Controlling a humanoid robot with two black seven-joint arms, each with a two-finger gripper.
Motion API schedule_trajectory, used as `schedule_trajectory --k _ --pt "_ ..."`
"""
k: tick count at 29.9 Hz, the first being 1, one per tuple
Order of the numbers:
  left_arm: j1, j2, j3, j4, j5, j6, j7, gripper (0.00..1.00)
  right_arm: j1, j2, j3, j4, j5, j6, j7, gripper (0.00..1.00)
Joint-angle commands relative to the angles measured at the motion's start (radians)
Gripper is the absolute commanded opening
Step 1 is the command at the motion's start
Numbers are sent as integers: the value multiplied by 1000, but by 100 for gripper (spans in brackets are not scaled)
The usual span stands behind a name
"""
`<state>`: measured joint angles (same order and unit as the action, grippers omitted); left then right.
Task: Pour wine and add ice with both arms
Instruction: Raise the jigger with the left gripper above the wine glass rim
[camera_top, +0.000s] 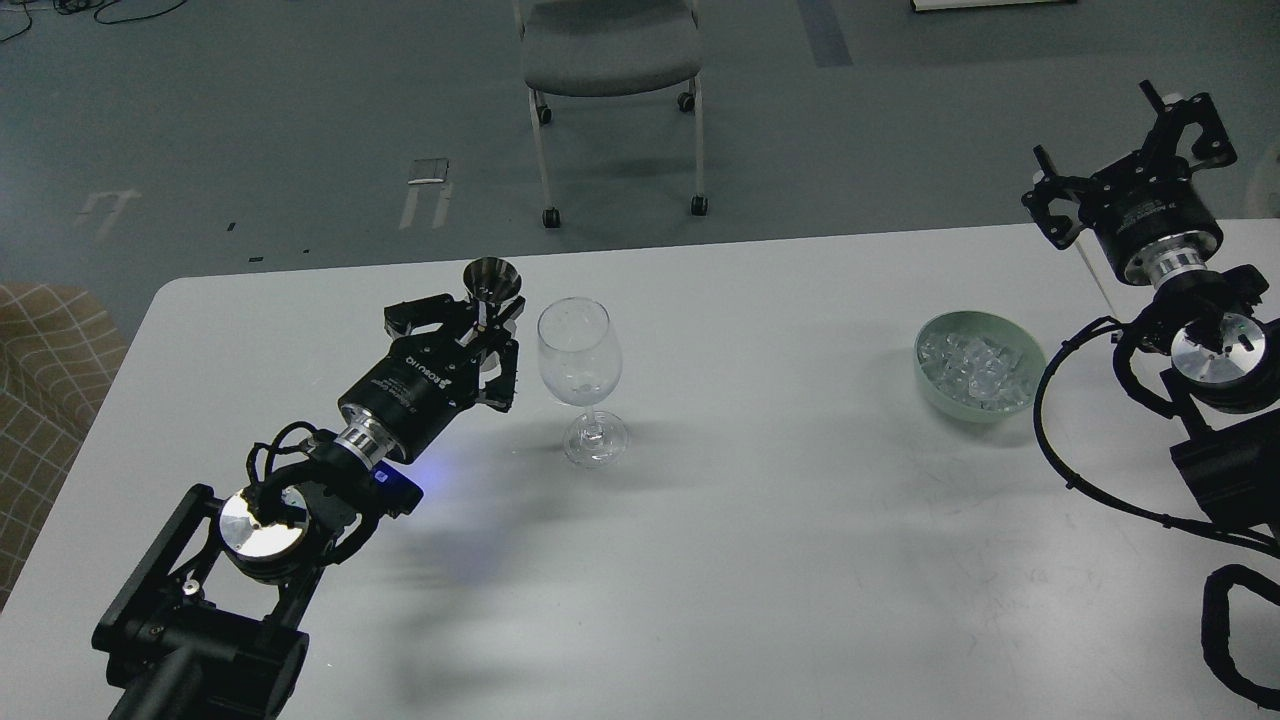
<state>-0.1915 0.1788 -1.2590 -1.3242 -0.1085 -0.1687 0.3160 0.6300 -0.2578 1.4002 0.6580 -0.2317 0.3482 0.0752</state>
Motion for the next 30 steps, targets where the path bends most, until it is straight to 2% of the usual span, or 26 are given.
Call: schedule_trajectory --k 1,16,22,30 --pt "-5 8 1 0 9 0 0 0 4 0 -1 -1 0 0 -2 100" --pt "-45 11 3 -3 122 11 2 0 0 -3 0 2 0 2 0 100" --pt "-63 19 1 -3 164 -2 25 0 0 -8 0 3 0 3 0 100" --pt "-69 47 3 -6 200 -23 32 0 4 -8 0 2 0 2 0 100"
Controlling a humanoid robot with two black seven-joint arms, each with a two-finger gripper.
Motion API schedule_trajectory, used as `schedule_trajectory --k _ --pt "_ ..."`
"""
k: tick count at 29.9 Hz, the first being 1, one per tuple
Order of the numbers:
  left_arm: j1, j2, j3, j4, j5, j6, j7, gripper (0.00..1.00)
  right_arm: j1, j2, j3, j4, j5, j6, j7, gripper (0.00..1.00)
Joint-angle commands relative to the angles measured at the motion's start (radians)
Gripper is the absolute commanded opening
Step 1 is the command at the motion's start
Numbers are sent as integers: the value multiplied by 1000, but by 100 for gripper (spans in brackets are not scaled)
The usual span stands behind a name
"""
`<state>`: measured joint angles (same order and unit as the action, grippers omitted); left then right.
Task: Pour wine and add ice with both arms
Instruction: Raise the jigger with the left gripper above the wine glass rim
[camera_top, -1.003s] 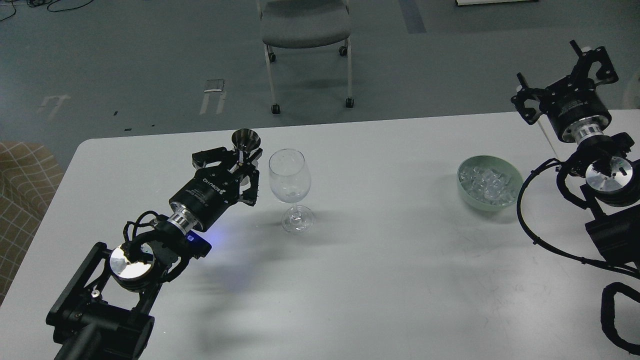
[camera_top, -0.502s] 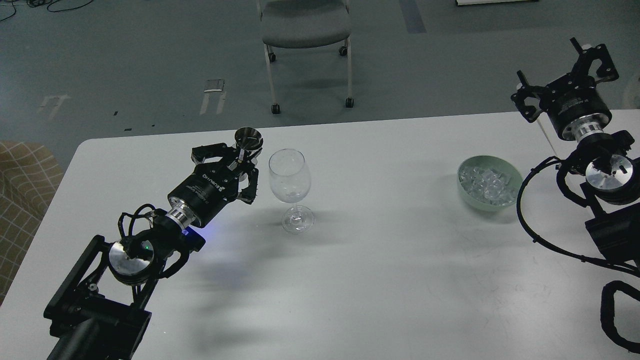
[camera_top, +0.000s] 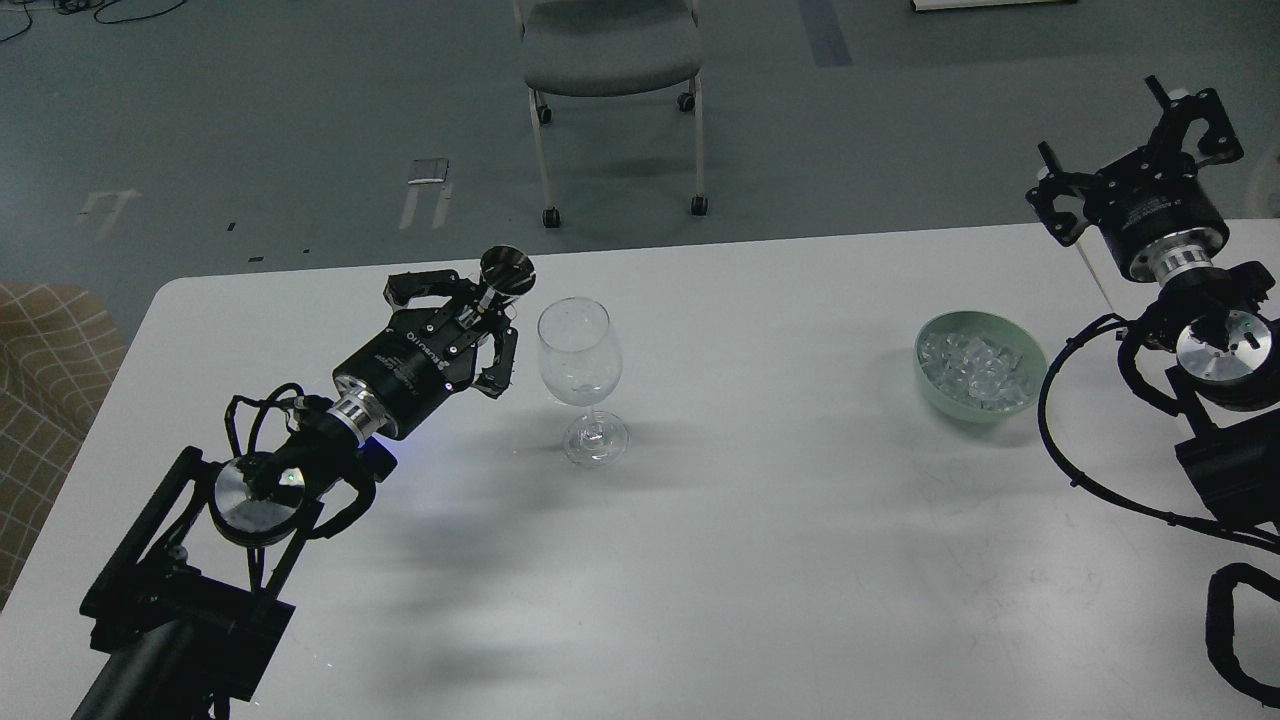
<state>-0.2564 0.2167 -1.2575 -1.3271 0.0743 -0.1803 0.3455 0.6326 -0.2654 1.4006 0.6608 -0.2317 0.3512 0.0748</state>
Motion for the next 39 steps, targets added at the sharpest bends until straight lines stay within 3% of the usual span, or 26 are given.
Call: schedule_trajectory --k 1,17,21,39 --pt "-6 10 1 -4 31 -15 4 0 2 0 0 -1 0 0 0 100" --pt "-37 10 1 -24 120 -21 20 0 4 0 0 -3 0 0 -1 100" --pt "-37 13 1 -35 171 -62 20 0 4 0 0 -6 0 0 0 100" --pt "-67 43 1 -34 286 -107 20 0 4 0 0 -3 0 2 -1 100"
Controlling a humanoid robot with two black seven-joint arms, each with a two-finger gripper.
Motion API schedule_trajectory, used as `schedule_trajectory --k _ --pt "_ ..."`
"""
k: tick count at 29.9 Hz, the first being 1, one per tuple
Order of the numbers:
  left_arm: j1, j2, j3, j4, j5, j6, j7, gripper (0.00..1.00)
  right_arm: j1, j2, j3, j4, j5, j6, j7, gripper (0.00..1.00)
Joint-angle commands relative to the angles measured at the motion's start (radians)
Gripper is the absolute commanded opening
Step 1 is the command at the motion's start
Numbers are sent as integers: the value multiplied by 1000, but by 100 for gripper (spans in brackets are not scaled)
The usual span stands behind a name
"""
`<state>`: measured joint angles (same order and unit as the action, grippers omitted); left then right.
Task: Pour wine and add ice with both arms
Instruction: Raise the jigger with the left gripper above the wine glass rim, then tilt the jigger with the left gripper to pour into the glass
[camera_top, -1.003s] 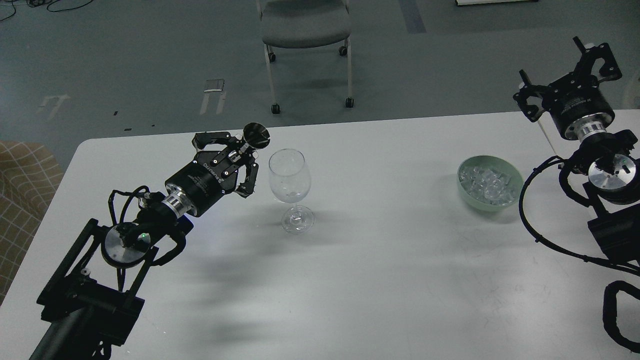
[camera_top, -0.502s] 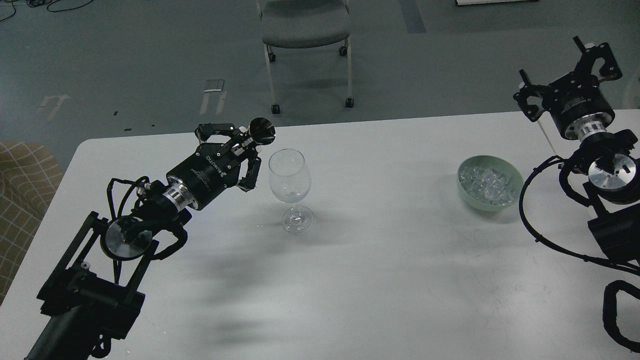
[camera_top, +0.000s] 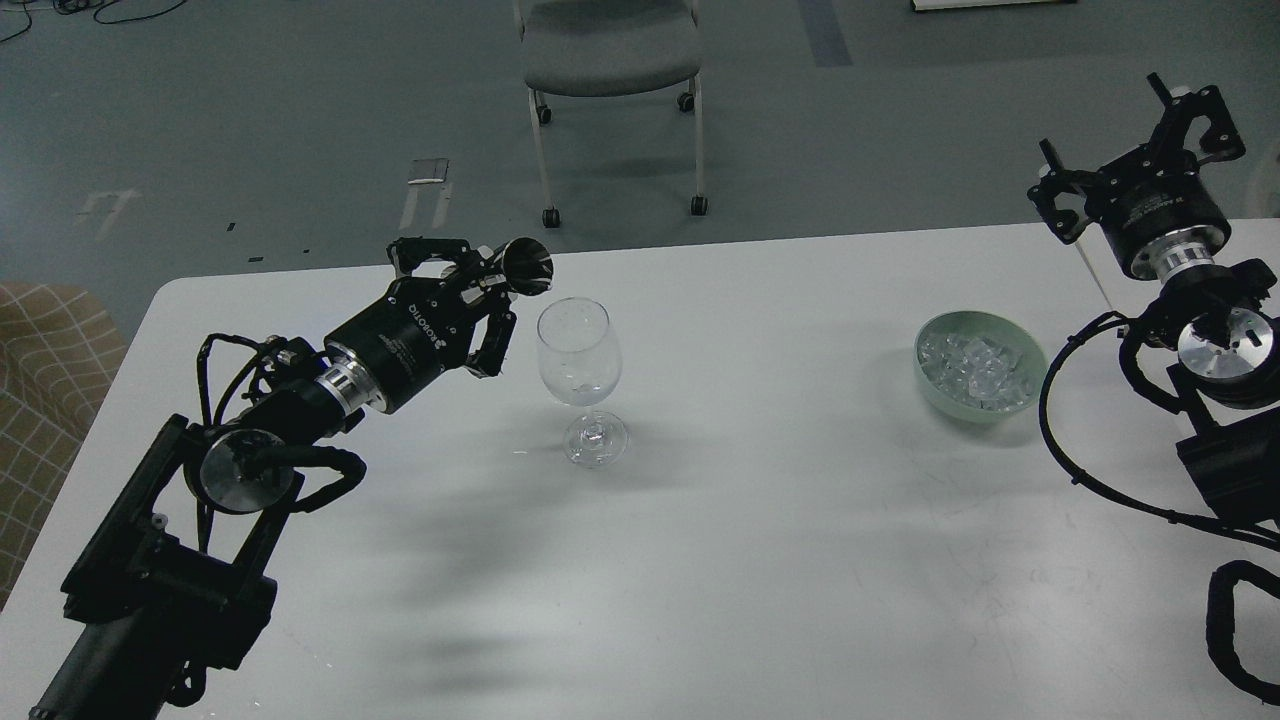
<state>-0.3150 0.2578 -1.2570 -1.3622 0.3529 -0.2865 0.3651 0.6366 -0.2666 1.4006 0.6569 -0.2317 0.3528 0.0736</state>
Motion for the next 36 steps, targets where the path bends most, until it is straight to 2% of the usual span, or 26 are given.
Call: schedule_trajectory --k 1,10,18,36 --pt "-10 1 1 2 8 0 0 0 0 1 0 1 0 -1 0 100" --pt "-36 8 1 -1 11 -5 14 0 2 1 0 1 0 0 0 100" --pt "-47 8 1 -1 92 -63 18 0 3 1 0 4 0 0 0 100" --pt "-85 63 1 8 98 -72 40 0 11 -16 1 4 2 0 0 100"
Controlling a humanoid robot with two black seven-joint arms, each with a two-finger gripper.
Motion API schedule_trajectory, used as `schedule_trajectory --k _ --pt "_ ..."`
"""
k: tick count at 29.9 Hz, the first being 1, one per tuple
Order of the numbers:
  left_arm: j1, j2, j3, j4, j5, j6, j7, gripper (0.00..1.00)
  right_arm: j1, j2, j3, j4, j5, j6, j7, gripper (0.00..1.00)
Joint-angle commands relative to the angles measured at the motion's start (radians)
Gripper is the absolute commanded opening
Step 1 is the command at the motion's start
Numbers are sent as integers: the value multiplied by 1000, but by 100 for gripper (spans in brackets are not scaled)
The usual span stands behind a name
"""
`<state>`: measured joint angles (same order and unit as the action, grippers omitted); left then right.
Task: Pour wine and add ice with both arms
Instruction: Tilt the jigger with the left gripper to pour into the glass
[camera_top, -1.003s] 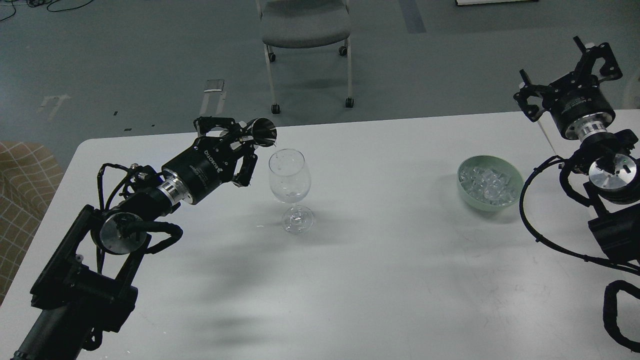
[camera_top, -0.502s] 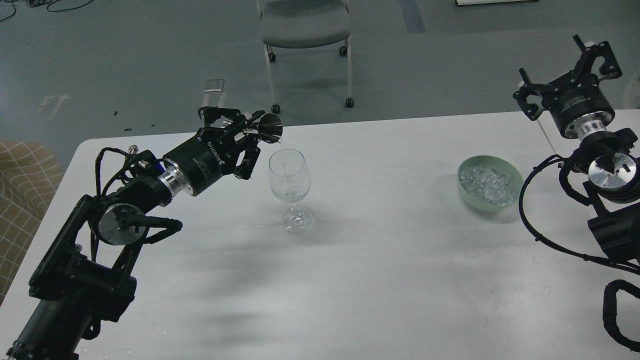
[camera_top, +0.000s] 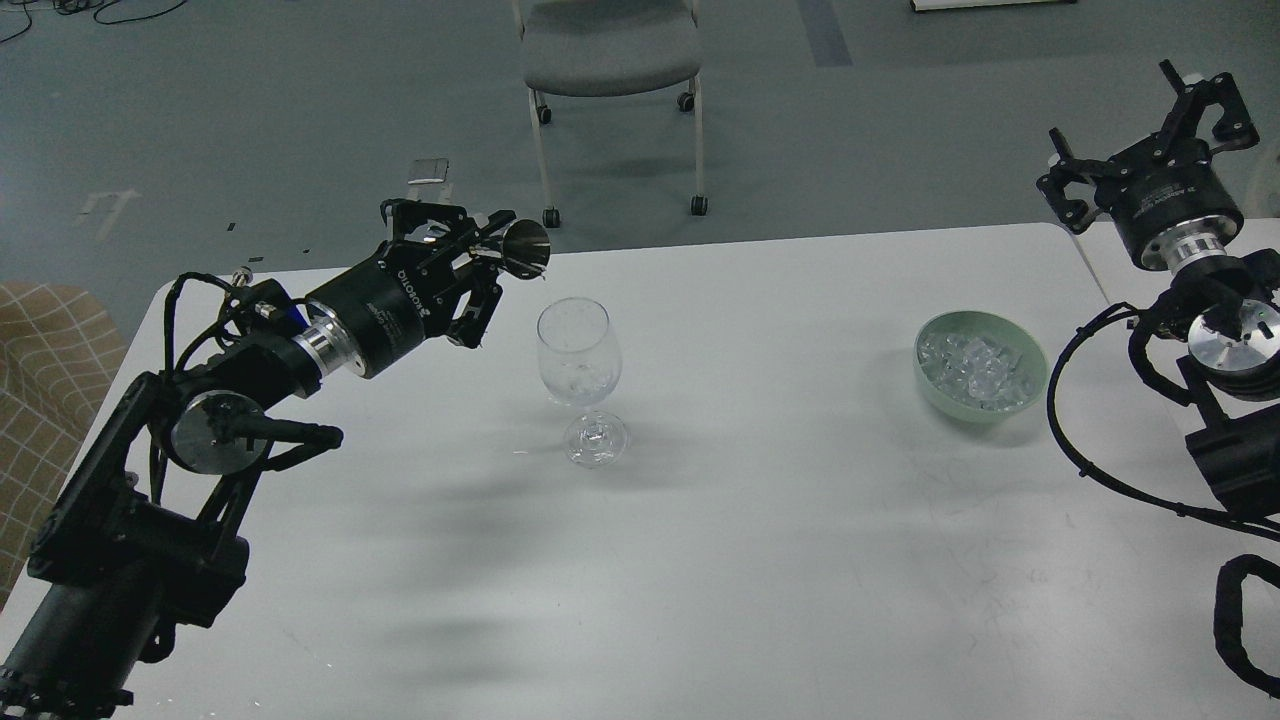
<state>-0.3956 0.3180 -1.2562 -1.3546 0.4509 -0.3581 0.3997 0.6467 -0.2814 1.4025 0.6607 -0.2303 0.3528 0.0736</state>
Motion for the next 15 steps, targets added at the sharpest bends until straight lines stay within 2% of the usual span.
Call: schedule_trajectory --k 1,15 --pt "-6 3 0 0 0 -1 5 0 1 -1 0 0 0 0 0 100" --pt "-52 44 0 -1 31 -15 24 0 10 -2 0 0 2 5 0 100"
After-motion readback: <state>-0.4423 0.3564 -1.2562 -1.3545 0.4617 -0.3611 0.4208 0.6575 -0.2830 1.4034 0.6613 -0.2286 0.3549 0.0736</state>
